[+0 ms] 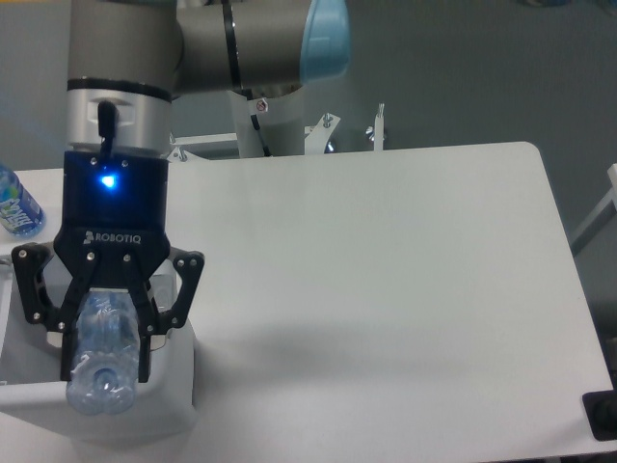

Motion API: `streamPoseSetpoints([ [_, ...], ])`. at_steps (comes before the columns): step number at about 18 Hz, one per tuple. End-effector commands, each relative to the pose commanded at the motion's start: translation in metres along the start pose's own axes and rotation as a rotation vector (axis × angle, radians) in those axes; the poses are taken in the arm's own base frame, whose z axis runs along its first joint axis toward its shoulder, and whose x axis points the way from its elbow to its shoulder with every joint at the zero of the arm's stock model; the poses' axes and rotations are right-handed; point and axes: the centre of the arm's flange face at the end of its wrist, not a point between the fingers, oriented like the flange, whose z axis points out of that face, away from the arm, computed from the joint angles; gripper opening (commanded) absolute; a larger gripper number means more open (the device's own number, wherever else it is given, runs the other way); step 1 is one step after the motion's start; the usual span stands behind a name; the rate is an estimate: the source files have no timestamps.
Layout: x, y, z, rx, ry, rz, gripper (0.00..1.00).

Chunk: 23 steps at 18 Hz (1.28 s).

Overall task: Place the trash in the trash can
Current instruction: 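Lift the bottle and carry it down into the white bin, then open the gripper to drop the bottle into the bin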

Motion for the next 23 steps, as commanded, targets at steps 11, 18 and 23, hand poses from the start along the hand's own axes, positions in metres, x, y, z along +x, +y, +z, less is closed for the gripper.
streamPoseSetpoints([
  [11,0.036,0.025,0.014,-0.044,0.049,0.111,0.54],
  [18,0.056,0.034,0.013,-0.059,0.070,0.128,0.64],
  [23,0.057,0.041,0.006,-0.070,0.071,0.128,1.00],
])
